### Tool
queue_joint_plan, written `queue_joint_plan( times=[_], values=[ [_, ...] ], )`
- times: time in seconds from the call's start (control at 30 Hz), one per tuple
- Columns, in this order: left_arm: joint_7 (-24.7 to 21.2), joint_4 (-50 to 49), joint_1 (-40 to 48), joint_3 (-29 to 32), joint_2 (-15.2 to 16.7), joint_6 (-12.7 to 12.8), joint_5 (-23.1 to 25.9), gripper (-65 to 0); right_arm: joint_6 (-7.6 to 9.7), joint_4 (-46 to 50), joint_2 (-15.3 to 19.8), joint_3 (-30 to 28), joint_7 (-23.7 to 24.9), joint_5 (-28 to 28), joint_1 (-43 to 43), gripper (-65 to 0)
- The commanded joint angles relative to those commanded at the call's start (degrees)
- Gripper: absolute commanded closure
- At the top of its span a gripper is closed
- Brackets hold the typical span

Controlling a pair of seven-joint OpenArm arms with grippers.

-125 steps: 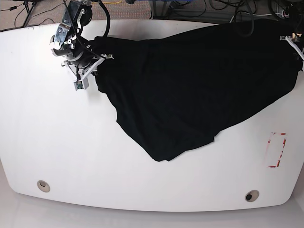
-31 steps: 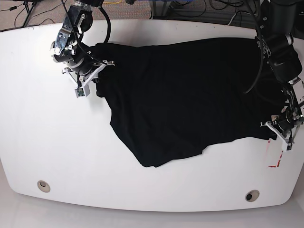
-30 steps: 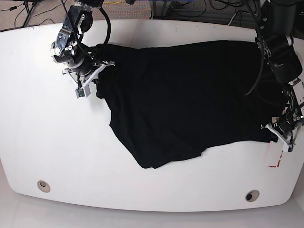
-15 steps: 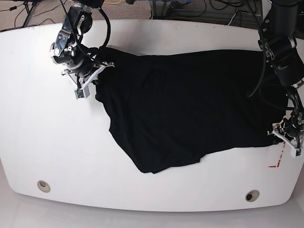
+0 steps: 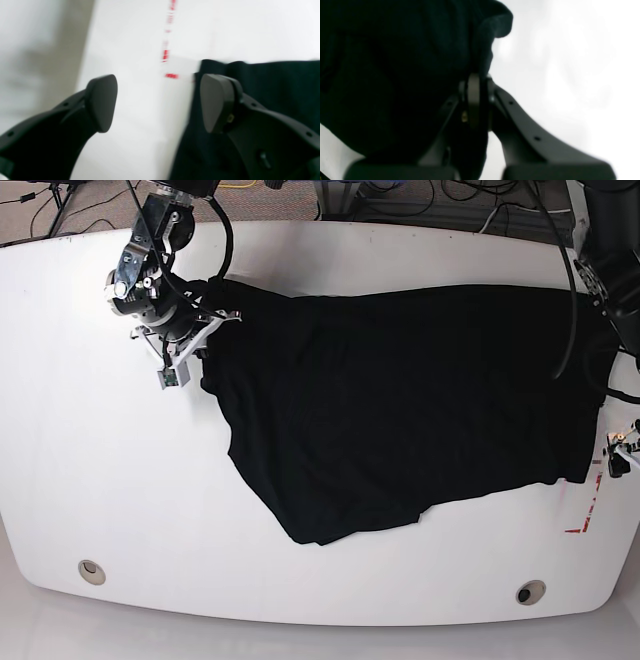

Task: Layout the t-shirt on the table in an organized manner, then fold the t-shirt properly
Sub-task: 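Pull the held shirt corner with the left gripper along the shirt side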

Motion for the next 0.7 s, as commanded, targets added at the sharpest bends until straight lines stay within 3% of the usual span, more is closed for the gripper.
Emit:
queue_joint_plan(
  times=[0.17, 0.4, 0.7],
  values=[
    [4.0, 9.1, 8.1, -5.8, 1.5, -4.9, 0.0, -49.3, 0.00, 0.0, 0.0, 0.0, 0.0, -0.1, 0.2, -2.4],
    [4.8, 18.3, 17.9, -11.3, 7.3, -4.9, 0.0, -49.3, 0.00, 0.0, 0.0, 0.0, 0.0, -0.2, 0.3, -2.4],
    [4.8, 19.2, 19.5, -14.6, 11.5, -4.9, 0.0, -49.4, 0.00, 0.0, 0.0, -0.4, 0.0, -0.2, 0.4, -2.4]
  ],
)
